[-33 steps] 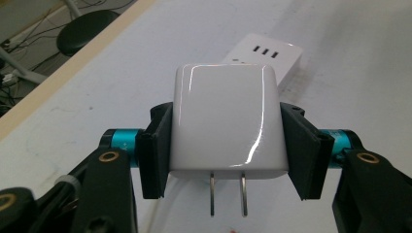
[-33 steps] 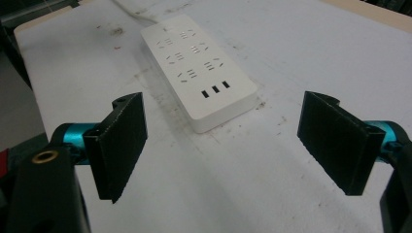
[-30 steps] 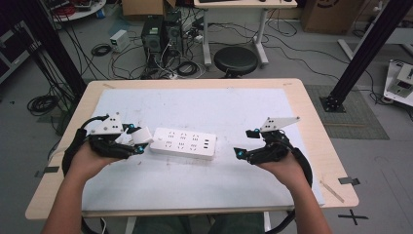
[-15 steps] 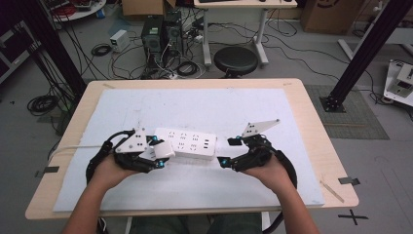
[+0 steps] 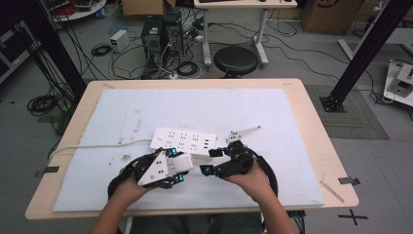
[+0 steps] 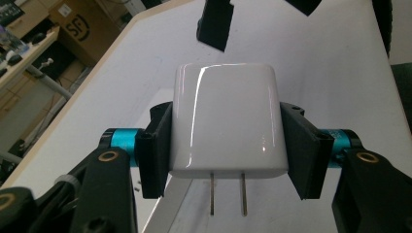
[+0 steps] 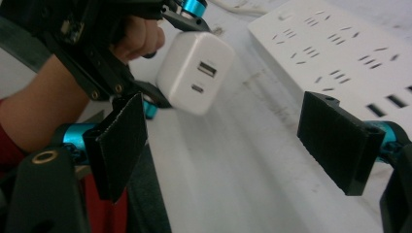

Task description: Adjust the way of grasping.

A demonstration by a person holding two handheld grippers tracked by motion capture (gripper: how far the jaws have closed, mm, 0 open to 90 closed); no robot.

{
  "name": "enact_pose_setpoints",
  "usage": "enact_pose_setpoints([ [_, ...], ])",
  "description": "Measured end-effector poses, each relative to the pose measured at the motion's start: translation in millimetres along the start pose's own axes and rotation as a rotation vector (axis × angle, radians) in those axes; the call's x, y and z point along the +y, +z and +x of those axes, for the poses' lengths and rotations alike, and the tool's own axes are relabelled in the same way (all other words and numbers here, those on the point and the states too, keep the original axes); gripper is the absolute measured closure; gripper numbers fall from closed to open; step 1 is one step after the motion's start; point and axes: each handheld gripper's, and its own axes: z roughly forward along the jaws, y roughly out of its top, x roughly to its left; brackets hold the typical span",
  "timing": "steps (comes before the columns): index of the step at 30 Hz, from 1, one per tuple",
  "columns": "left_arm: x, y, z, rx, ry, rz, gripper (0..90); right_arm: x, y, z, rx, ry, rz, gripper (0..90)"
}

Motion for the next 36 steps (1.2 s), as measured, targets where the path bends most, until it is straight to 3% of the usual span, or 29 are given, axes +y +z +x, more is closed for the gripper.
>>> enact_pose_setpoints([
  [12, 6.3, 10.9, -19.6, 0.038, 0.040, -0.046, 42.6, -10.2, 21.6, -4.1, 0.120, 0.115, -0.057, 18.9],
  [20, 11.5, 11.4, -20.8, 0.054, 0.063, -0.056, 42.6, -13.3, 29.5, -7.4, 0.192, 0.155, -0.108, 35.6],
  [25, 12.3, 11.3, -21.7, 0.059, 0.061, -0.067, 42.6, -13.9, 31.8, -7.3, 0.208, 0.156, -0.106, 43.9],
  [29, 13.3, 11.7, -22.7, 0.070, 0.075, -0.060, 42.6, -15.2, 35.0, -6.8, 0.246, 0.152, -0.103, 56.1],
  [36, 13.6, 12.2, -22.8, 0.078, 0.114, -0.051, 42.1, -15.0, 34.9, -8.1, 0.258, 0.180, -0.098, 59.6],
])
